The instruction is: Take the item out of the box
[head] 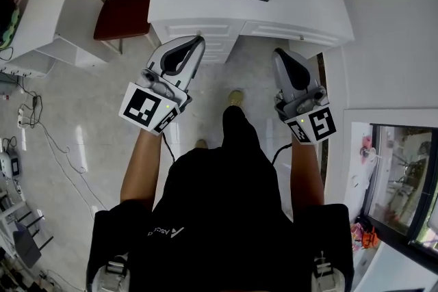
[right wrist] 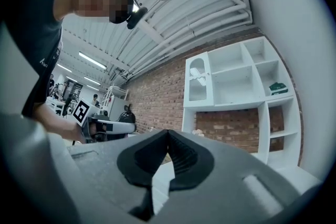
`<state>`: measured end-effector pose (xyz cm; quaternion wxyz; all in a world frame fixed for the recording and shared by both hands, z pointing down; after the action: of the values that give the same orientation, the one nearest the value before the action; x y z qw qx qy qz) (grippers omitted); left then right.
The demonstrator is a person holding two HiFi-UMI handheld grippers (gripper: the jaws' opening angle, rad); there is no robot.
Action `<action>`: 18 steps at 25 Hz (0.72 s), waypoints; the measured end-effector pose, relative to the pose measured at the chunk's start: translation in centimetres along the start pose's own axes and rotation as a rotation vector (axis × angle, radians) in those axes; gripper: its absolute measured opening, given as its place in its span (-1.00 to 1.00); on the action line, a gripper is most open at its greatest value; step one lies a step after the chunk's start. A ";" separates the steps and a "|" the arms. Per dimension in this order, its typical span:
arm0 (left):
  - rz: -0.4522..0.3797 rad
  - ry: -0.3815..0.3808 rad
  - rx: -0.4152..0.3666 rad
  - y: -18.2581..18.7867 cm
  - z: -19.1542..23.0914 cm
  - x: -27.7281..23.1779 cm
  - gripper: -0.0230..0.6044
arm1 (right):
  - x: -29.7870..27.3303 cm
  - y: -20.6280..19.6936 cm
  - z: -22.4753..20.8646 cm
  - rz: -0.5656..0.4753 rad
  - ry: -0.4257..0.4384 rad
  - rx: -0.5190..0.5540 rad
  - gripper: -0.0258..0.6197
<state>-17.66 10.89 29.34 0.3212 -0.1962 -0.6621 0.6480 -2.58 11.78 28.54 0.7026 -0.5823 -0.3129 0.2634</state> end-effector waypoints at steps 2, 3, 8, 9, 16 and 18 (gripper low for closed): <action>0.017 0.002 -0.012 -0.7 1.4 -1.9 -0.93 | -1.5 -0.8 -2.1 -0.005 0.009 0.008 -0.92; 0.027 0.003 -0.019 -1.0 2.1 -3.0 -0.93 | -2.3 -1.2 -3.3 -0.008 0.016 0.013 -0.92; 0.079 0.016 -0.044 -2.7 6.0 -9.7 -0.93 | -6.4 -3.4 -10.4 -0.007 0.049 0.023 -0.92; 0.092 0.019 -0.052 -3.0 6.8 -11.3 -0.93 | -7.3 -3.8 -11.9 -0.006 0.055 0.019 -0.92; 0.219 0.042 -0.120 -6.1 12.7 -21.6 -0.93 | -12.5 -7.2 -20.6 0.023 0.136 0.000 -0.92; 0.273 0.043 -0.144 -7.6 14.4 -24.0 -0.93 | -13.7 -8.2 -22.3 0.036 0.161 -0.003 -0.92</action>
<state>-9.03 -16.50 33.40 0.2293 -0.3210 -0.6670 0.6320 4.97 -14.38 31.95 0.7199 -0.6079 -0.2454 0.2280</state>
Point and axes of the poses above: the fingertips, and each gripper's own axes: x backward along the fingers, z to its left, y out of its top, the point moved 1 cm from there along x, backward along the fingers, and after that the axes turned 3 degrees about -y, right-handed, at the moved point
